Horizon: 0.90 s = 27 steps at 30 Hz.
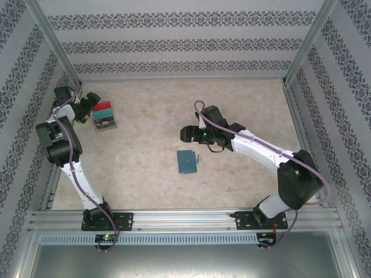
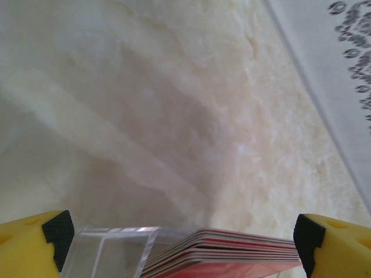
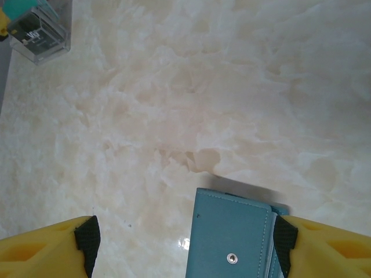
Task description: Put the credit cards into the card holder
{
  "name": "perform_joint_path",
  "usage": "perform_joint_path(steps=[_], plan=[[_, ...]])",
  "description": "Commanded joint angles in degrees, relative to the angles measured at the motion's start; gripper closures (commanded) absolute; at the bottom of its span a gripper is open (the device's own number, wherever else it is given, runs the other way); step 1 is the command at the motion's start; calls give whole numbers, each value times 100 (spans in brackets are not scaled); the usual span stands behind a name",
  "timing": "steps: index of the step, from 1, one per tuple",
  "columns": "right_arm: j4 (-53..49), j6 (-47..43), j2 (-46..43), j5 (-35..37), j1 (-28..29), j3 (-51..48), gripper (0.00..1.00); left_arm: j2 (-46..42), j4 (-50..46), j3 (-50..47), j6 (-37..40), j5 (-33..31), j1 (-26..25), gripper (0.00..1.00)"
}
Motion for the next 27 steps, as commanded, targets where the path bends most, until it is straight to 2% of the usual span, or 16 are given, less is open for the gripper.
perform_joint_path(steps=[1,7,12,18,21,27], plan=[[-111,93,115,-44,42,214,20,130,744,66,-359,655,90,1],[-148,112,225,-52,52,301,19,319,805,-64,-466,931,65,0],[-175,81,281,-55,53,378,18,196,895,-408,-423,990,3,1],[-211,68,311,-3,51,405,18,5,1343,-850,-771,1199,-178,0],[-177,91,350,39,24,385,18,-164,2098,-1221,-1254,1210,-437,0],[-243,82,326,86,-42,342,17,-265,1807,-1302,-1158,943,-1098,1]])
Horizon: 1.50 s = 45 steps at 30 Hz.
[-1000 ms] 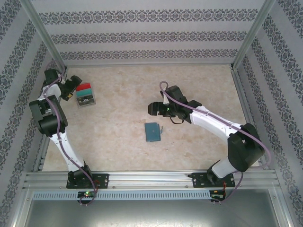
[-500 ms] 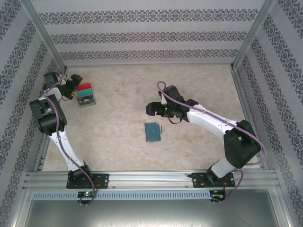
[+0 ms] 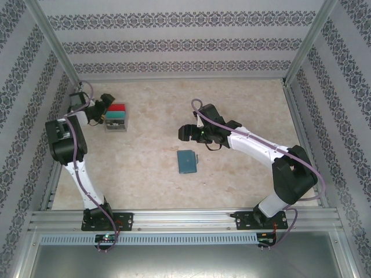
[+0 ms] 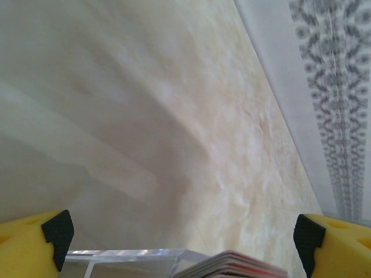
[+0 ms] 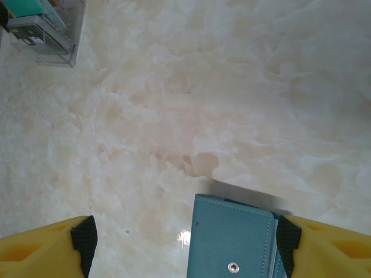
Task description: Put the credit cards into the card holder
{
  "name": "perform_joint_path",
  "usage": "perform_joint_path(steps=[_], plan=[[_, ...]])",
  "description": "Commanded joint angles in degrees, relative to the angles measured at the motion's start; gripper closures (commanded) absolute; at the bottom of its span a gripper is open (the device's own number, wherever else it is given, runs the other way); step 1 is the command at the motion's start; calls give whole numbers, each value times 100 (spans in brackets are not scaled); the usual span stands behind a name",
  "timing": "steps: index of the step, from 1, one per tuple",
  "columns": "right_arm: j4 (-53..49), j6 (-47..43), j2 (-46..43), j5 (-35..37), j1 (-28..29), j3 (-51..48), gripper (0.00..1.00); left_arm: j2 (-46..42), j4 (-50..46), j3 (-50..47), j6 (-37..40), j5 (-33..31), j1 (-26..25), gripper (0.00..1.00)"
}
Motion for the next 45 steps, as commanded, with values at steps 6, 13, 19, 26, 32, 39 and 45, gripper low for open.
perform_joint_path(steps=[6,13,19,26,32,39,45], plan=[[-59,193,-135,104,-193,-242,17,-593,796,-1074,-739,-153,-977,1],[-5,212,-168,-74,-355,-414,17,-1000,1098,-1608,-1040,-686,-1956,1],[35,284,-201,-233,-572,-608,17,-790,1228,-1330,-1354,-890,-2900,1],[153,364,-326,-493,-916,-877,17,-297,1056,-511,-1478,-1109,-3872,0],[-68,74,-418,-397,-1145,-785,18,-342,310,182,-1039,-1310,-4165,1],[-580,-644,167,-671,-1419,44,21,-1642,-647,-240,-608,-2555,-4066,1],[-1428,-1346,1064,-630,-1345,1314,29,-2728,-741,-1559,-785,-2617,-4050,4]])
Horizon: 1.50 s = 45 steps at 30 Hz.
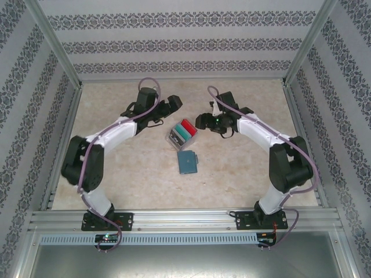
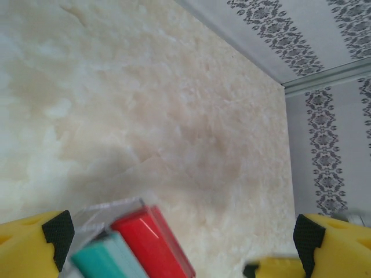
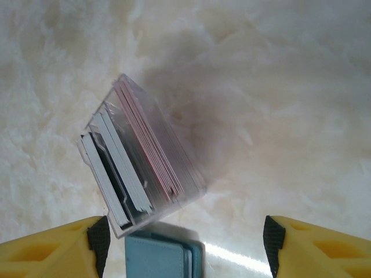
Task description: Put the credit cards into the card holder
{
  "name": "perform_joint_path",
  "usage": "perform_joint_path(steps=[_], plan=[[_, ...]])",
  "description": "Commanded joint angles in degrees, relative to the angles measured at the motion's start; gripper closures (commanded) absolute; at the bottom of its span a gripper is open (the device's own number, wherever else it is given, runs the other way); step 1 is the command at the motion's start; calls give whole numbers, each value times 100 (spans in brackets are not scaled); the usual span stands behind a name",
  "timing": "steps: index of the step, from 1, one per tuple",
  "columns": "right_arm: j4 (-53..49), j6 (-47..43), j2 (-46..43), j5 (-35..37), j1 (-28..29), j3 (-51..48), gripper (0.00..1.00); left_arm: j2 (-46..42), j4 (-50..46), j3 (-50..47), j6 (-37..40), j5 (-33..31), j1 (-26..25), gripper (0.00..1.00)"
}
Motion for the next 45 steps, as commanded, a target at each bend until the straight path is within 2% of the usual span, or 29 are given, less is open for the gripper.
perform_joint_path(steps=[1,3,4,6,8,9,15,20,25,30,32,35,45], plan=[[-751,-590,435,-22,54,618,30,-336,-420,-675,41,-215,58,6],[-786,-717,552,-35,100,769,32,-492,-528,-954,-101,-215,53,23],[-743,-748,548,-10,128,792,33,-532,-534,-1042,-181,-205,57,28],[-708,-801,556,152,205,850,34,-606,-530,-1215,-348,-196,-1,30],[-880,-933,670,177,254,1049,34,-609,-644,-1321,-459,-275,-85,42],[-1009,-994,765,267,286,1175,34,-589,-719,-1352,-530,-355,-141,43],[-1155,-1087,1044,287,379,1426,33,-96,-340,-1331,-765,-106,-309,44],[-1214,-1074,1117,259,422,1579,32,264,-332,-1226,-851,-172,-425,45],[-1347,-1136,1193,268,432,1761,32,452,293,-1347,-1002,-18,-484,42],[-1536,-1307,1326,436,502,1939,32,512,-145,-1267,-900,-208,-488,43],[-1691,-1422,1433,536,541,2072,38,546,-132,-1329,-879,-184,-490,45],[-1936,-1670,1609,852,674,2295,42,572,-126,-1435,-920,-245,-496,46],[-2462,-2148,2212,1588,889,2989,40,664,-326,-1376,-679,-367,-496,53]])
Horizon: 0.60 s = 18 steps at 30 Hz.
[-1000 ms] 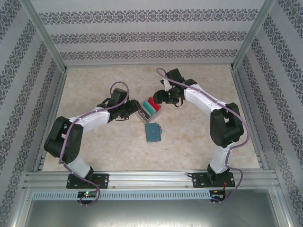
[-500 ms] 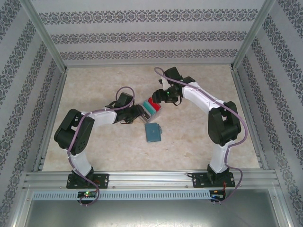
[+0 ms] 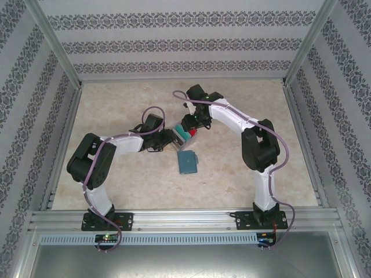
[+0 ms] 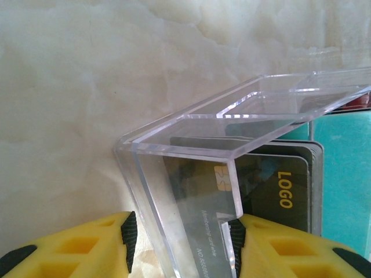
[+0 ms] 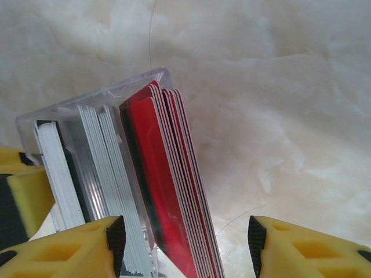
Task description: Put the credit cards into the card holder
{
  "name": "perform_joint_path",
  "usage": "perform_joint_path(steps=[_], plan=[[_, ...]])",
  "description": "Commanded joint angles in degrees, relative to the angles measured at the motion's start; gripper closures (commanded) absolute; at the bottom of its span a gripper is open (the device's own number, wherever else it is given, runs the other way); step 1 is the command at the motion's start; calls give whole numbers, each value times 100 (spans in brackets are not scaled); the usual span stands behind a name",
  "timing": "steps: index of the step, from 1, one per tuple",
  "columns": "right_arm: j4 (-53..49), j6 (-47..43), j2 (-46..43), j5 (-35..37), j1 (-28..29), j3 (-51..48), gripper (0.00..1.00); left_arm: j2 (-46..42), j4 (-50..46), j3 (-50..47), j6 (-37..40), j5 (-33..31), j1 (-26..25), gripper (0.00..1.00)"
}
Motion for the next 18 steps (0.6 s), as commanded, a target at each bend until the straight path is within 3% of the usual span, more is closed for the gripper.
perform_joint_path(steps=[1,18], plan=[[-321,-238,194,386,19,262,40,179,-310,54,214,-184,-65,53],[-422,-319,440,1025,77,620,42,318,-555,217,546,-232,-67,53]])
